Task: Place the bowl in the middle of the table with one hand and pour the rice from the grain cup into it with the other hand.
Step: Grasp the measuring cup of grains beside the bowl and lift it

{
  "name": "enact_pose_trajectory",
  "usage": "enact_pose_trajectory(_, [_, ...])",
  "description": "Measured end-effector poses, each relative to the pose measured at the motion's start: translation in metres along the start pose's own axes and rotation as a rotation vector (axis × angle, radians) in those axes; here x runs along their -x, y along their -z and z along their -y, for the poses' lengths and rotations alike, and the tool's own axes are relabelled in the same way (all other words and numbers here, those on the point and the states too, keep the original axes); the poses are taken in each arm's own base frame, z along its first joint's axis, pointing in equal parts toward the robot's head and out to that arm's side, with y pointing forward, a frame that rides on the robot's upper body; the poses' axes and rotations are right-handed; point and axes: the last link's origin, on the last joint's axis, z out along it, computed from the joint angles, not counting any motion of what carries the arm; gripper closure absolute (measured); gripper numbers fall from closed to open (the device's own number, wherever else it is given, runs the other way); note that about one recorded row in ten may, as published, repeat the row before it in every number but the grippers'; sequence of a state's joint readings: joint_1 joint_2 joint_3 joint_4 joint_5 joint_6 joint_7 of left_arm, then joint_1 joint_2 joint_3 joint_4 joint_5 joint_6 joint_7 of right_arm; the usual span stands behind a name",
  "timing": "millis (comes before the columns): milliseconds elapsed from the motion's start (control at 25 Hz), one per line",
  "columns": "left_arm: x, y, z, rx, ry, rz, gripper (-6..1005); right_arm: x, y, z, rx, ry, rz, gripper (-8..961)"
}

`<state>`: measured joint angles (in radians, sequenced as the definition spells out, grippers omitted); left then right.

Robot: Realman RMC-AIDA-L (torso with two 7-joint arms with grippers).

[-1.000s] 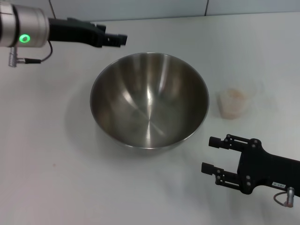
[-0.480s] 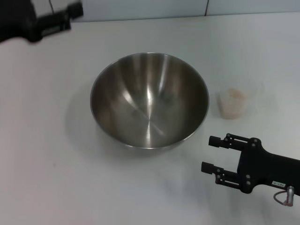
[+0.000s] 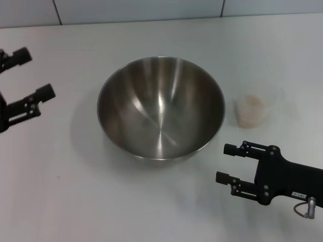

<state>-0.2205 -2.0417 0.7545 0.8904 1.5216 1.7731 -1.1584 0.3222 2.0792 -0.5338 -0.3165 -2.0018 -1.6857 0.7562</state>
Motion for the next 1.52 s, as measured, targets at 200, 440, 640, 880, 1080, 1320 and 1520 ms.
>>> enact_pose_trajectory(200, [0.022, 0.016, -0.012, -0.012, 0.035, 0.006, 178, 0.001, -0.001, 0.002, -0.002, 0.005, -0.003, 301])
enact_pose_trajectory(440, [0.045, 0.02, -0.025, 0.016, 0.042, 0.075, 178, 0.001, -0.002, 0.003, -0.005, 0.007, -0.007, 301])
enact_pose_trajectory(640, [0.061, 0.015, -0.032, 0.038, 0.036, 0.153, 178, 0.001, -0.002, 0.003, -0.004, 0.006, -0.006, 301])
enact_pose_trajectory(880, [0.07, 0.014, -0.035, 0.045, 0.035, 0.2, 178, -0.001, 0.0, 0.002, -0.008, 0.0, -0.007, 301])
enact_pose_trajectory(1080, [0.073, 0.015, -0.038, 0.045, 0.025, 0.205, 178, -0.001, 0.0, 0.001, -0.01, -0.001, -0.008, 301])
enact_pose_trajectory(1320, [0.075, 0.015, -0.041, 0.05, 0.025, 0.198, 179, -0.001, 0.0, 0.001, -0.009, -0.002, -0.008, 300])
enact_pose_trajectory(1520, [0.075, 0.015, -0.041, 0.05, 0.026, 0.197, 179, -0.001, 0.001, 0.0, -0.007, -0.005, 0.0, 300])
